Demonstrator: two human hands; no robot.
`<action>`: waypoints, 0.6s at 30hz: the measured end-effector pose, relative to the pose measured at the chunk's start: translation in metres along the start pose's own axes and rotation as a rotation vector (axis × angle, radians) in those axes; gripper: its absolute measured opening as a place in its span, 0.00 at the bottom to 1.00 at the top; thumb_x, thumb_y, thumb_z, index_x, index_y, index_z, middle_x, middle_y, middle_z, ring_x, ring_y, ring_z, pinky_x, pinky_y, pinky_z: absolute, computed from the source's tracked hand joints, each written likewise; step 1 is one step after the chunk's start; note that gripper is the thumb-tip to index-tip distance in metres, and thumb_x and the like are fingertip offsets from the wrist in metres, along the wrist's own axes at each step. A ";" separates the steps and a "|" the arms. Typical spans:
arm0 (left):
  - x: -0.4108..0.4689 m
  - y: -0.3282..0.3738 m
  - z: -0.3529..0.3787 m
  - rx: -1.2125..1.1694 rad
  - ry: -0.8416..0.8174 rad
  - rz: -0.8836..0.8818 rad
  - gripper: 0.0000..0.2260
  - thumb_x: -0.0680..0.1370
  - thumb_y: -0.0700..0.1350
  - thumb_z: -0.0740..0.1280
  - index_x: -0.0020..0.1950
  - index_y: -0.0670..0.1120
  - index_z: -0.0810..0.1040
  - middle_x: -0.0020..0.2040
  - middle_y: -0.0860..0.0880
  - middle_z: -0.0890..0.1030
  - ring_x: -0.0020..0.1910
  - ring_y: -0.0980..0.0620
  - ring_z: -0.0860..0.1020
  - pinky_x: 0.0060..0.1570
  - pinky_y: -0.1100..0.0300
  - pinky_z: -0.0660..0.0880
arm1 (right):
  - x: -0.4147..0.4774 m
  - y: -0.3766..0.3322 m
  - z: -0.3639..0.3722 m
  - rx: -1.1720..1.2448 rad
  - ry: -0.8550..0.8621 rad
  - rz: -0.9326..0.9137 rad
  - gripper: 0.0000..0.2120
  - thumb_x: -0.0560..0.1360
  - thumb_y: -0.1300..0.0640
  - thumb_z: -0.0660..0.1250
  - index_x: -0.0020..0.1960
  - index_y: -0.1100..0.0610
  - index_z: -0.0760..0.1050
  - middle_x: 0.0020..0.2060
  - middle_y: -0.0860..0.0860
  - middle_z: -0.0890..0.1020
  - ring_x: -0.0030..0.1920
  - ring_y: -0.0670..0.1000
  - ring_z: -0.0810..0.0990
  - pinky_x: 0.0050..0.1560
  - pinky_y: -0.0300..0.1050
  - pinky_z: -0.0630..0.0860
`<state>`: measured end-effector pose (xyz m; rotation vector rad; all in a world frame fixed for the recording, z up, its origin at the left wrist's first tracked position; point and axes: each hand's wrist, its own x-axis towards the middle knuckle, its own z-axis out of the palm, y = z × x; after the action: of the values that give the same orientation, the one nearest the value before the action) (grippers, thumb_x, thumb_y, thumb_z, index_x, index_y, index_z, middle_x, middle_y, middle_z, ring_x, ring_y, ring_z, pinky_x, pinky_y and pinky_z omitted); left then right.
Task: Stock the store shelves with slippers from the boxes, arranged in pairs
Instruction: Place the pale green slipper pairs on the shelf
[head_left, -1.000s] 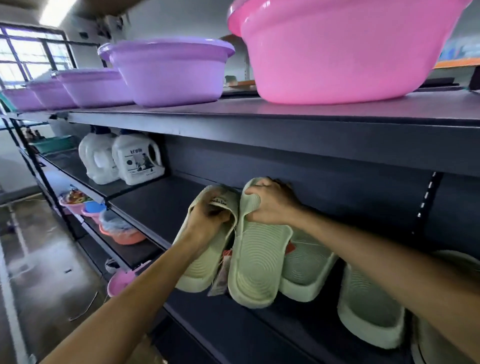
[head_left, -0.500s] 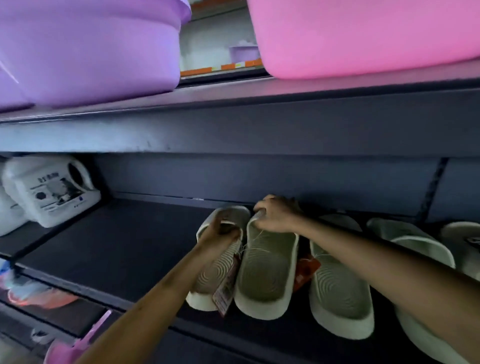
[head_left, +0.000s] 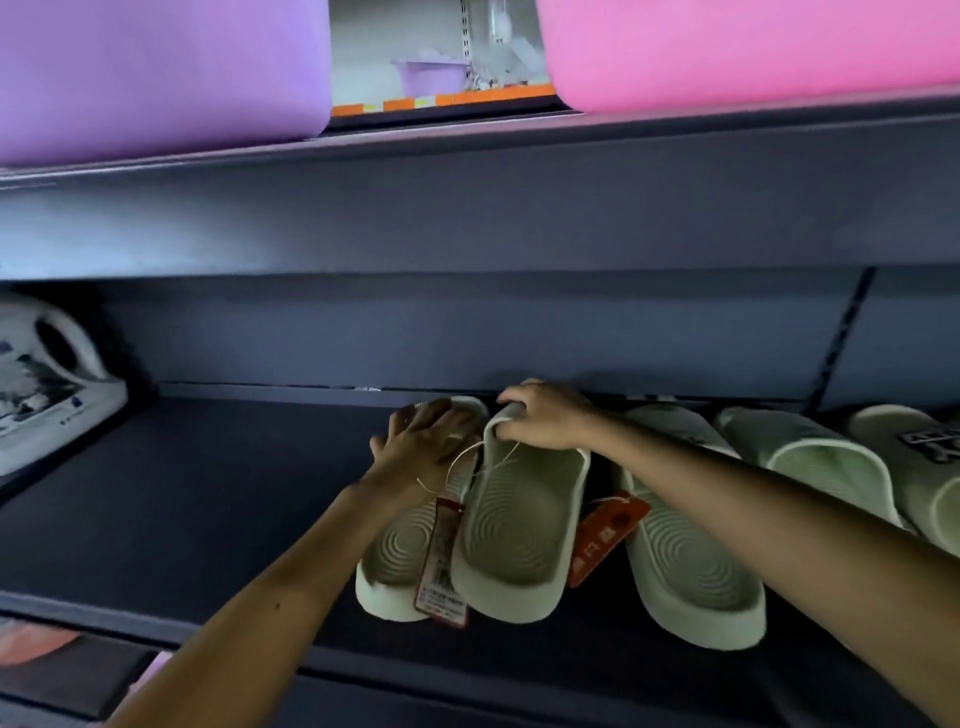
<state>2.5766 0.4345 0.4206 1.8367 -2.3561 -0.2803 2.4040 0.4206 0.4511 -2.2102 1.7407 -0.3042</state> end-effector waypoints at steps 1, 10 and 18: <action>-0.001 0.001 0.000 0.007 -0.009 0.007 0.23 0.78 0.59 0.56 0.73 0.61 0.56 0.76 0.57 0.53 0.74 0.46 0.50 0.64 0.47 0.57 | -0.002 0.000 0.000 0.004 -0.055 -0.004 0.22 0.73 0.47 0.64 0.65 0.55 0.71 0.65 0.53 0.71 0.65 0.55 0.70 0.63 0.46 0.68; -0.009 0.016 0.016 -0.024 0.145 0.030 0.23 0.78 0.62 0.53 0.72 0.59 0.59 0.74 0.58 0.58 0.73 0.48 0.52 0.62 0.47 0.58 | -0.021 0.007 0.001 -0.126 -0.194 -0.008 0.28 0.70 0.49 0.65 0.68 0.54 0.68 0.63 0.52 0.71 0.64 0.55 0.70 0.60 0.46 0.71; -0.007 0.008 0.019 -0.028 0.176 0.061 0.26 0.76 0.64 0.53 0.72 0.59 0.58 0.74 0.59 0.57 0.75 0.52 0.51 0.62 0.49 0.58 | -0.015 0.011 0.012 -0.185 0.008 0.023 0.35 0.71 0.47 0.64 0.74 0.49 0.56 0.72 0.52 0.63 0.71 0.57 0.61 0.69 0.53 0.63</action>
<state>2.5662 0.4444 0.4037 1.6985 -2.2711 -0.1380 2.3947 0.4347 0.4360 -2.3155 1.8646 -0.1521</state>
